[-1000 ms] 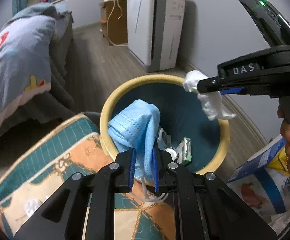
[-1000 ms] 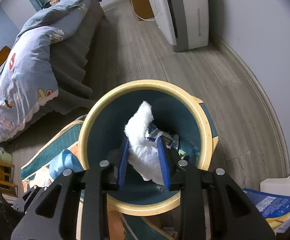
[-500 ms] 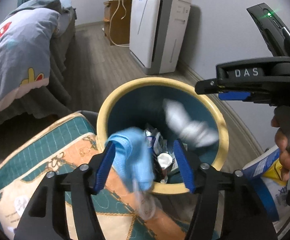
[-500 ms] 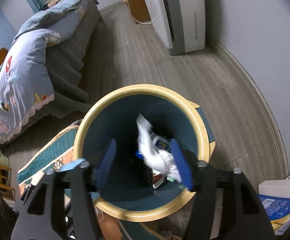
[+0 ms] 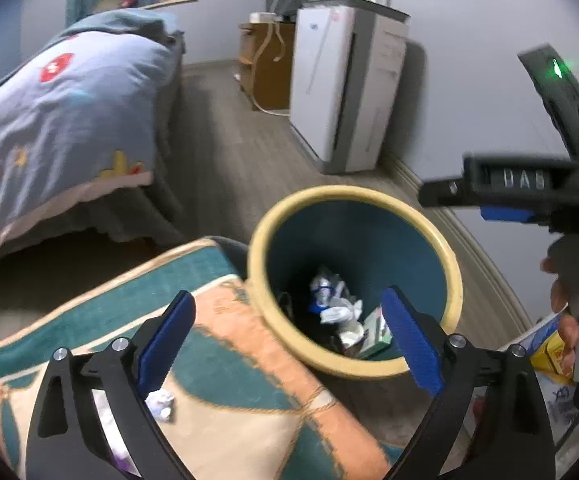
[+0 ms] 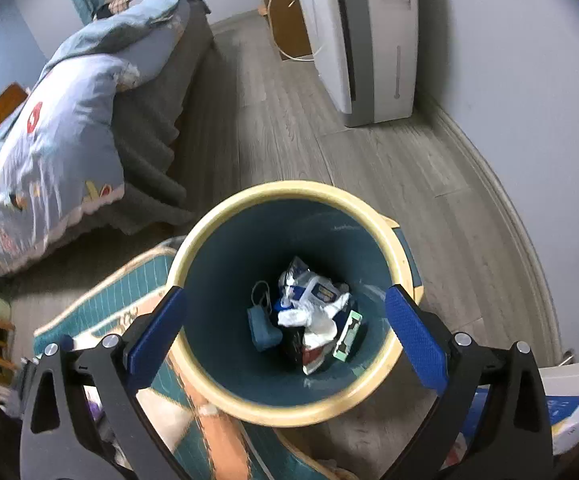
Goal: Collect trash
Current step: 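Move both open tools back over the remaining trash on the stool, then grasp the clear plastic bag with the right tool while the left tool grasps the pink wrapper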
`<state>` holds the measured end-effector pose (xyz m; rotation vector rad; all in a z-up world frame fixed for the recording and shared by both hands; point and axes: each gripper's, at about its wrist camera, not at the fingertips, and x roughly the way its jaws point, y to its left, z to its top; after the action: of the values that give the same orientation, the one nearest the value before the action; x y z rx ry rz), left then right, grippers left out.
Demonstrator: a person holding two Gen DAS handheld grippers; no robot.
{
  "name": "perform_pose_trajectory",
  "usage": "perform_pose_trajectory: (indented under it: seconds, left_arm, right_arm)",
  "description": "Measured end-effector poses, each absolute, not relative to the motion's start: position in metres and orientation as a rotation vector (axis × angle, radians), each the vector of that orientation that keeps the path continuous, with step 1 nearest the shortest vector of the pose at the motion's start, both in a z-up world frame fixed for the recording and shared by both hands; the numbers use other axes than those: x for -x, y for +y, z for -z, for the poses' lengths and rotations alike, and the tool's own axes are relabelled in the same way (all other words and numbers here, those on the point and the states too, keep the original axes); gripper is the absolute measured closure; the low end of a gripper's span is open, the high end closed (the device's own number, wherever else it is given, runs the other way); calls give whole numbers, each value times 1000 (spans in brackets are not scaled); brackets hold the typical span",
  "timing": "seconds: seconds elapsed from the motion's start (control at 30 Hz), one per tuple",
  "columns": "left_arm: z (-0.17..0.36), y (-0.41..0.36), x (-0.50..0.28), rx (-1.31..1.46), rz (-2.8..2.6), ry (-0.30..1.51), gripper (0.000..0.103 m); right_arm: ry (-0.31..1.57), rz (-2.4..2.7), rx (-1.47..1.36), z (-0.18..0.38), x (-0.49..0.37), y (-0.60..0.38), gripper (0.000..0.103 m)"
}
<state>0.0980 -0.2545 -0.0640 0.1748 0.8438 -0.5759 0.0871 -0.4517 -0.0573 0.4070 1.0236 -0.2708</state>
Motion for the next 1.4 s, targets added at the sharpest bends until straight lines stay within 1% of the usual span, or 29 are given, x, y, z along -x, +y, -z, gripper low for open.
perform_pose_trajectory:
  seconds: [0.23,0.47,0.77,0.93,1.13,1.4]
  left_arm:
    - [37,-205,-76,-184,503,816,8]
    - [12,-133,-46,-156,393,790,8]
    - [7,-50,-19,-130,218,812,8]
    - [13,-10,-13,-85,136,850,8]
    - [33,36,-16,-26,37,928,8]
    - [35,65,-17,29,-8,934,8]
  right_arm:
    - [1029,250,-334,45,-75,-416,6]
    - [999,193,-298,29,-64,-368,6]
    - [996,110,-215,23,-52,-302,6]
    - [1022,63,-160,34,-46,-266,6]
    - [1080,11,-109,56,-42,-223,6]
    - [1147,-91,-59,94,-26,-163,6]
